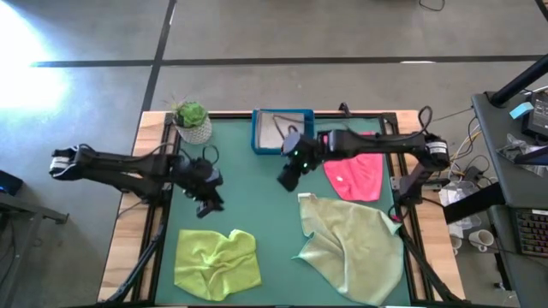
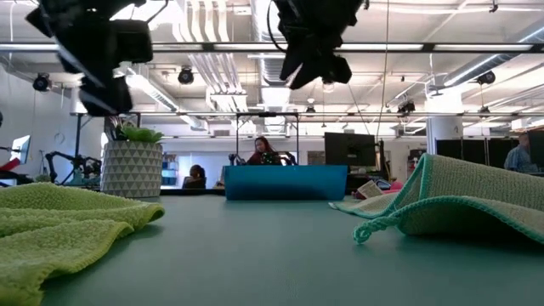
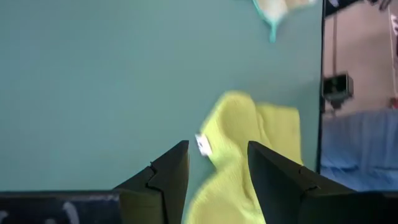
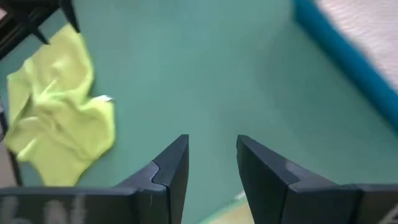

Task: Fold microfiber towels
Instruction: Fold the green microfiber cloth

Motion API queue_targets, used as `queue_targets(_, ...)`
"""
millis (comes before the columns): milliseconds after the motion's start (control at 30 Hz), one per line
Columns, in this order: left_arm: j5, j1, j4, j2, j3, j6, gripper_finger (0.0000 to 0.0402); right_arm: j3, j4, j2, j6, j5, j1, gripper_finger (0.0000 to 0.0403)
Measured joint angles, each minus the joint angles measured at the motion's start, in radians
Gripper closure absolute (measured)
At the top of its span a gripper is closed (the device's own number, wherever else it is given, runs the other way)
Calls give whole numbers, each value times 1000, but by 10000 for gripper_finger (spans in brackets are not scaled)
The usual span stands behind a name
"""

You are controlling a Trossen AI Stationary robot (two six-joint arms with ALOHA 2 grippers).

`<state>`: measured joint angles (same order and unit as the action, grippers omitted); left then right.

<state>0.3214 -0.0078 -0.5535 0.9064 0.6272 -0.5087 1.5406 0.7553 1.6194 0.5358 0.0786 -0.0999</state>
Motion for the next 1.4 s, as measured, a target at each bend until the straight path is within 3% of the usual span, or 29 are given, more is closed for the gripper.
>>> queue_targets(267,13,-224,20,23,-68,-204,254,-1,-13,52,52,-34,111,278)
queue_targets(500,27,-348,103,93,-71,-219,254,0,-42,83,90,-52,129,278)
queue_targets(733,52,-379,180,244,-71,-210,254,1,-43,92,101,-53,128,278)
queue_targets(1000,148,-382,330,418,-72,-191,254,1,-43,92,101,-53,128,278)
queue_targets(1400,228,-378,432,565,-71,-84,254,-3,-46,92,78,-55,128,278)
